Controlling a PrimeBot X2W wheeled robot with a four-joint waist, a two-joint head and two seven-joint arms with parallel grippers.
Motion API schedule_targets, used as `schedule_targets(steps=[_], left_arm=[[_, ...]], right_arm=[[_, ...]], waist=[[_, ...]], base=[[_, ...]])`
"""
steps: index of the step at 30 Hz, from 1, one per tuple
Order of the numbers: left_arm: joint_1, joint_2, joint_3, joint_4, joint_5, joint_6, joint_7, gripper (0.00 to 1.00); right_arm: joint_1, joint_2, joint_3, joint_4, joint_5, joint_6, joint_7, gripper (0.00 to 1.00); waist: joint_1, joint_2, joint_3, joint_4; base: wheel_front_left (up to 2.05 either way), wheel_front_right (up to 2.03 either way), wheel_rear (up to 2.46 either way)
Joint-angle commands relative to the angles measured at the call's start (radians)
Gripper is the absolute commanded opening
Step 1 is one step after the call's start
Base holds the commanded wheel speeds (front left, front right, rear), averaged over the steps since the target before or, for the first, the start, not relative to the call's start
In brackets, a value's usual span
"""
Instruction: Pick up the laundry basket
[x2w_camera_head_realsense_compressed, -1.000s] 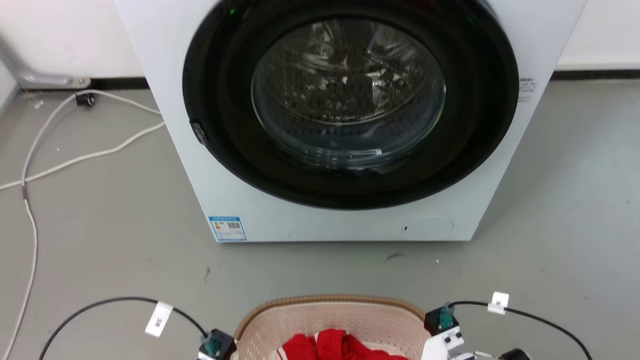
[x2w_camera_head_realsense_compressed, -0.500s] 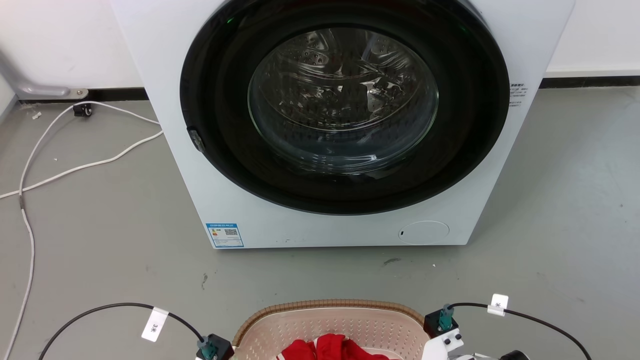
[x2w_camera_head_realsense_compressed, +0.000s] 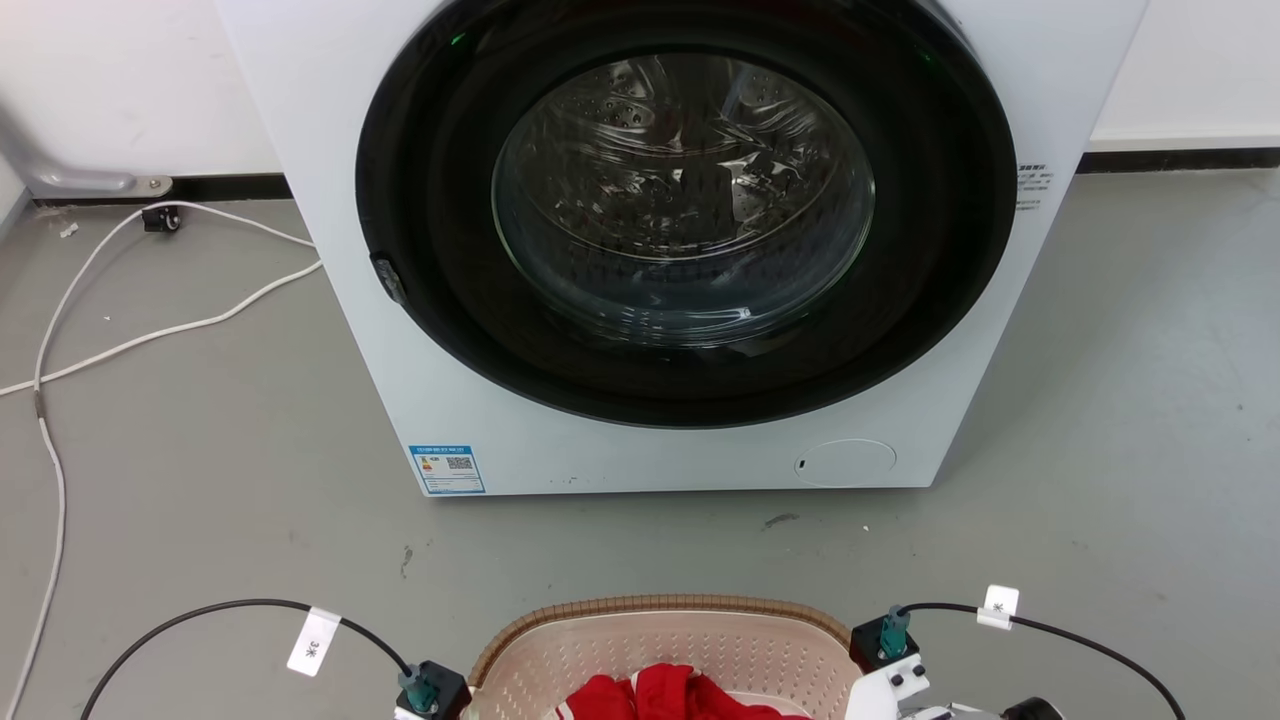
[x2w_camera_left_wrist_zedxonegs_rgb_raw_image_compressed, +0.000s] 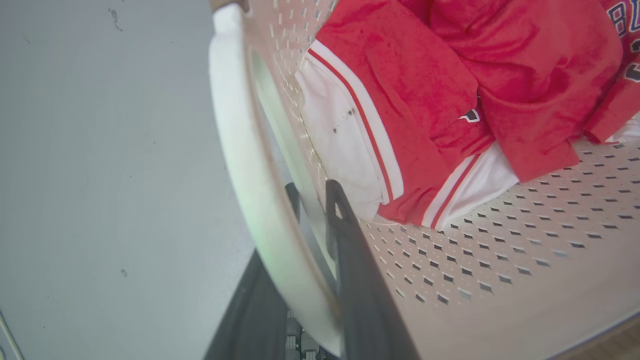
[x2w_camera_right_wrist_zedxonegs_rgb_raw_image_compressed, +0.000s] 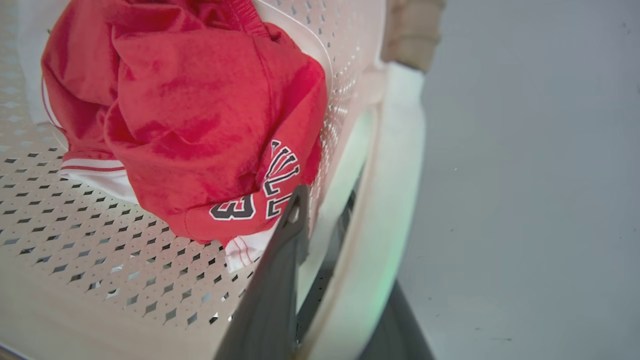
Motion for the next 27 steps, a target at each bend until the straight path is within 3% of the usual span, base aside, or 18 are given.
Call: schedule_targets(steps=[1,27], left_arm=[[-0.017,0.018,-0.006,0.012,0.004,0.004,0.004,0.00],[-0.024,0.027,-0.019,0.007,-0.017,0.004,0.032,0.00]], right_arm=[[-0.019,-0.021,0.013,0.008,-0.005,0.003,0.002,0.00],[-0.041,-0.022,0.066,0.029,0.043,0.003,-0.016,0.00]], waist=[[0.0000,0.0000,0.001,-0.001],[0.0000,0.0000,0.002,-0.002]], base=[[0.00,0.00,0.00],[0.00,0.00,0.00]])
